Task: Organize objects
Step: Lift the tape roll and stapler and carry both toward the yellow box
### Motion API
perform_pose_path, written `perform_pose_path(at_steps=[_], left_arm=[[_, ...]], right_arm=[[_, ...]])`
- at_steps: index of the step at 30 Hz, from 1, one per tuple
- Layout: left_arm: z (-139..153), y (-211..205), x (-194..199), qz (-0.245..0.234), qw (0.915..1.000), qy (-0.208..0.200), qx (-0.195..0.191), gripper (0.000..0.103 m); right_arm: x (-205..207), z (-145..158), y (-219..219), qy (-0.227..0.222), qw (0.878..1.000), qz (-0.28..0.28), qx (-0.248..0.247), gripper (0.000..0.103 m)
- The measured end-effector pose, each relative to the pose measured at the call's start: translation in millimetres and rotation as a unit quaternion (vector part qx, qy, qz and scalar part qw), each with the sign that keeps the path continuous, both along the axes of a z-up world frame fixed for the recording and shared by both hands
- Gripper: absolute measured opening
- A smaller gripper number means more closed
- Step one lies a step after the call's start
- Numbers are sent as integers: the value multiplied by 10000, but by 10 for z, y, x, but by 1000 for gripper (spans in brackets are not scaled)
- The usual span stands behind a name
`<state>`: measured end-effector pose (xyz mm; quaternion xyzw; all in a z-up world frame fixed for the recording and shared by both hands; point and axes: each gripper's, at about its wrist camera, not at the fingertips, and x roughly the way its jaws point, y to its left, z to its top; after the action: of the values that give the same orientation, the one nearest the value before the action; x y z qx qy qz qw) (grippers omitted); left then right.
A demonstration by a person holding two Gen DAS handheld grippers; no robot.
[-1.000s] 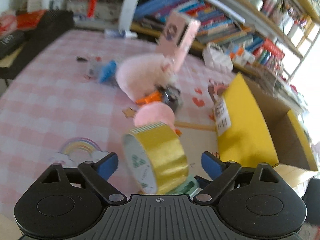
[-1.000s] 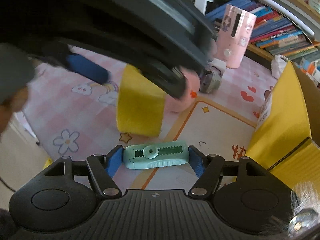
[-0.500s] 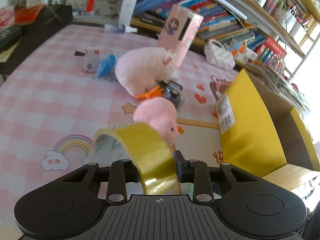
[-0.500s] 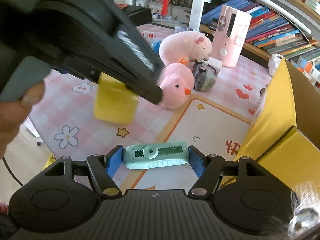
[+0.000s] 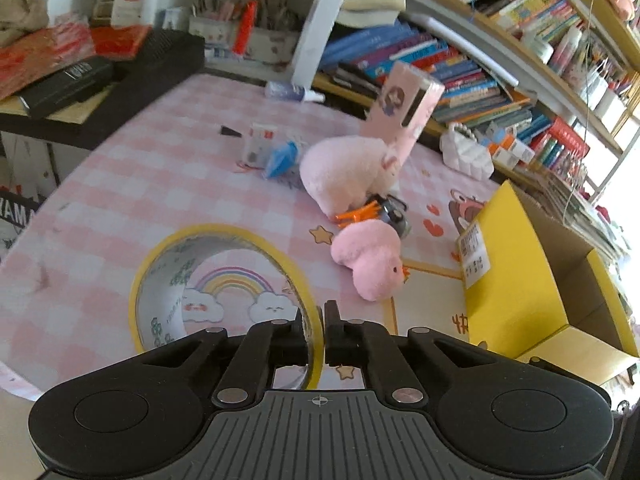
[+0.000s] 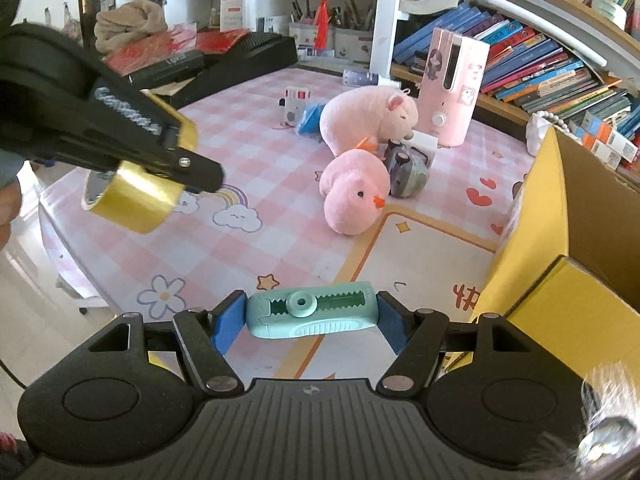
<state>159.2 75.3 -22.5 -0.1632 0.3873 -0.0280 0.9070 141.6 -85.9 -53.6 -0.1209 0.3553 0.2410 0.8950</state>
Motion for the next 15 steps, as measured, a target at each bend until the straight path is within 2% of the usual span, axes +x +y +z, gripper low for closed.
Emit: perform_pose_path(at_steps=[7, 15], left_arm=[[183, 127, -337, -35, 9994, -348, 70, 4], [286, 181, -717, -336, 9979, -556, -66, 5]], right_arm=[[-223, 265, -105, -67, 9990, -360, 255, 67], [-635, 473, -237, -170, 9931, -1047, 500, 67]])
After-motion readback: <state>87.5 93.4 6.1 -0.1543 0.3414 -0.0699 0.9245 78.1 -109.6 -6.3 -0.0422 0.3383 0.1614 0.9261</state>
